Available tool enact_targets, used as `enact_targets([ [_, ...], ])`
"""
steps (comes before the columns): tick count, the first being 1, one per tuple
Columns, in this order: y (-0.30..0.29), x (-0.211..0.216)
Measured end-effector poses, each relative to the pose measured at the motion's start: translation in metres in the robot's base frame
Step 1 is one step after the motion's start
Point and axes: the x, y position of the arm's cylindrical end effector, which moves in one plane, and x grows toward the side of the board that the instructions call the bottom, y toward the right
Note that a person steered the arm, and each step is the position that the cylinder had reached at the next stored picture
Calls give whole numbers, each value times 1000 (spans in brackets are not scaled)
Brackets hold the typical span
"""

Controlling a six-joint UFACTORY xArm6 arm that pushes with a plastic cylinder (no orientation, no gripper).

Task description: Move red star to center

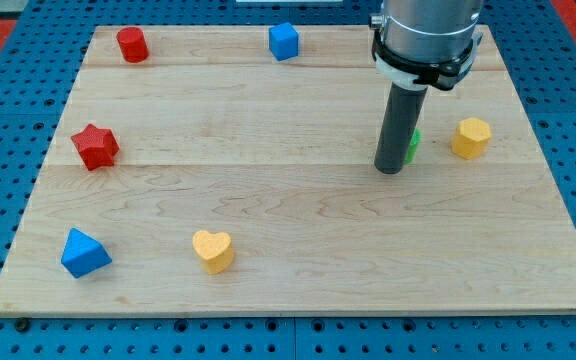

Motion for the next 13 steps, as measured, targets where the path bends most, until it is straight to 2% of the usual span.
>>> enact_targets([
  [2,0,-18],
  [3,-42,18],
  [4,-128,45],
  [6,-350,47],
  [7,-398,7],
  [8,-397,-25],
  [9,-325,-48],
  [10,-215,-52],
  [11,-234,-32],
  [12,-320,-28],
  [13,-382,-36],
])
